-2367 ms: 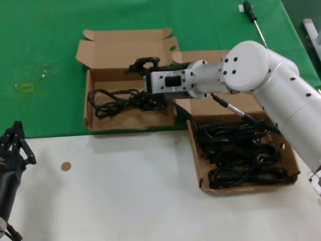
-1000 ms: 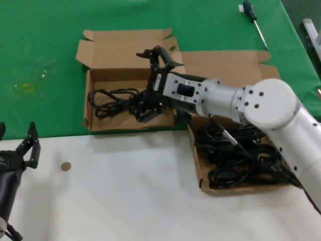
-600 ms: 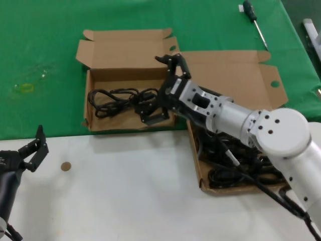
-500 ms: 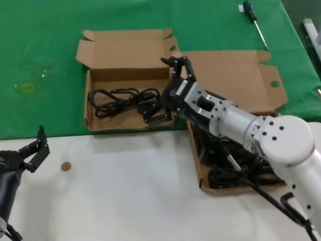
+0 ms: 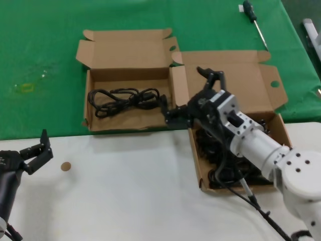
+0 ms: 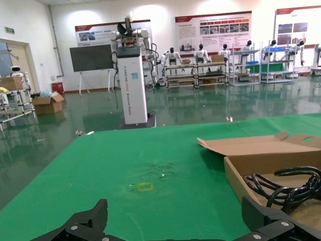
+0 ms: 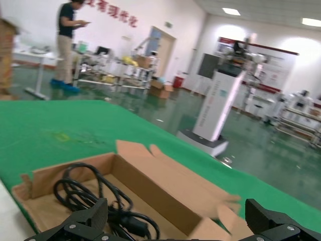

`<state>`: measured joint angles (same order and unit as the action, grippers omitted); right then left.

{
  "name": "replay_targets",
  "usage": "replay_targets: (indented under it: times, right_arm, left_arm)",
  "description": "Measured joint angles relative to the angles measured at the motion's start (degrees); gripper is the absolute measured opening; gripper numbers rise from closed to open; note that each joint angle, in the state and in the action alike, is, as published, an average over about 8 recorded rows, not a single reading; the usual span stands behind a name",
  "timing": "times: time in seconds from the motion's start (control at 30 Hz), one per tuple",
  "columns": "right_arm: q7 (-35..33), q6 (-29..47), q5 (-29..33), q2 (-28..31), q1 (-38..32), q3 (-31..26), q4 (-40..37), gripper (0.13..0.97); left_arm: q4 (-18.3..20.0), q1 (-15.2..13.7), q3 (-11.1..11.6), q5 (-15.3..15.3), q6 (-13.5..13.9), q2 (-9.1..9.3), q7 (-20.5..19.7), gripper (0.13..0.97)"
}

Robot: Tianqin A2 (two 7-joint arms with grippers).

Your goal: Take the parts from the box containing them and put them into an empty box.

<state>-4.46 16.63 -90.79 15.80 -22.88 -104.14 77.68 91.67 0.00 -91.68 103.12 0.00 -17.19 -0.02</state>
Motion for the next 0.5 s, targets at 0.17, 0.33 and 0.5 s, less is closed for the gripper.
replay_targets:
  times: [0.17,0.33,0.5]
  right_arm:
    - [0.80,-2.99,-2.22,0.25,4.12,2.24,2.51,0.966]
    - [1.60,-5.98,-4.45,0.50,8.24,4.51,5.05,0.966]
    - [2.40,-8.97,-6.67,0.75,12.36,6.75,7.57,0.966]
  left_arm:
    - [0.00,0.00,0.00,0.01,0.00,0.00,0.00,0.907]
    - [0.00,0.00,0.00,0.01,0.00,0.00,0.00,0.942]
    - [0.00,0.00,0.00,0.01,0.00,0.00,0.00,0.964]
